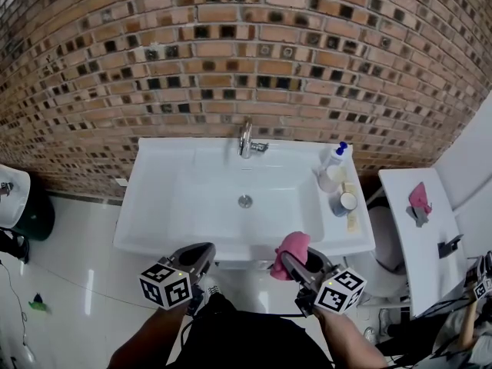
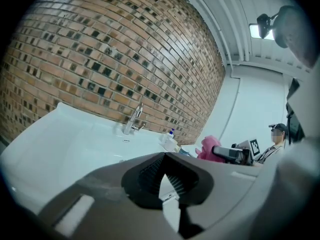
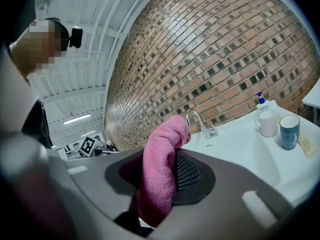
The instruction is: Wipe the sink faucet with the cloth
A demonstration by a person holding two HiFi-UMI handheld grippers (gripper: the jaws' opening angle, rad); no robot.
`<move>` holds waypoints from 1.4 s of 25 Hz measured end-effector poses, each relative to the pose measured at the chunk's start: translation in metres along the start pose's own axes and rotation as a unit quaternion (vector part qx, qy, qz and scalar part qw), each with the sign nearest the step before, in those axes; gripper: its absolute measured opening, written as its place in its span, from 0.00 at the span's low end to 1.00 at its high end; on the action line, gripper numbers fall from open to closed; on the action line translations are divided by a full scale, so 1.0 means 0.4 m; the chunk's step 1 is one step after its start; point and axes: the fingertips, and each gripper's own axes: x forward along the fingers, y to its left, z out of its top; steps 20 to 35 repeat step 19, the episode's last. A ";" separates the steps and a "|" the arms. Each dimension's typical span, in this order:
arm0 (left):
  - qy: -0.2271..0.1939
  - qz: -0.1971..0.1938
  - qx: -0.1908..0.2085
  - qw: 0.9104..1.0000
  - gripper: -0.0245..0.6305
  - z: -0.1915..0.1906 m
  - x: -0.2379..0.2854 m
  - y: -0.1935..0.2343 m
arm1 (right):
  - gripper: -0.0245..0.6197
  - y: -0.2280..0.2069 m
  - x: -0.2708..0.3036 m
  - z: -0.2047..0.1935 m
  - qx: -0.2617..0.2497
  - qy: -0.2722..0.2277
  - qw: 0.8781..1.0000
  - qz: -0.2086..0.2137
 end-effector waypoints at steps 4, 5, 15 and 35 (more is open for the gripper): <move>0.002 -0.003 0.003 1.000 0.05 0.002 0.005 0.001 | 0.25 0.001 0.005 0.005 -0.008 0.000 1.000 0.000; 0.003 -0.004 0.003 1.000 0.05 0.003 0.007 0.001 | 0.25 0.001 0.004 0.006 -0.009 0.000 1.000 -0.001; 0.007 -0.007 0.005 1.000 0.05 0.014 0.019 0.004 | 0.25 -0.003 -0.005 0.008 -0.013 -0.001 1.000 -0.011; 0.007 -0.004 0.001 1.000 0.05 0.006 0.016 0.005 | 0.25 -0.007 -0.009 0.004 -0.013 0.002 1.000 -0.012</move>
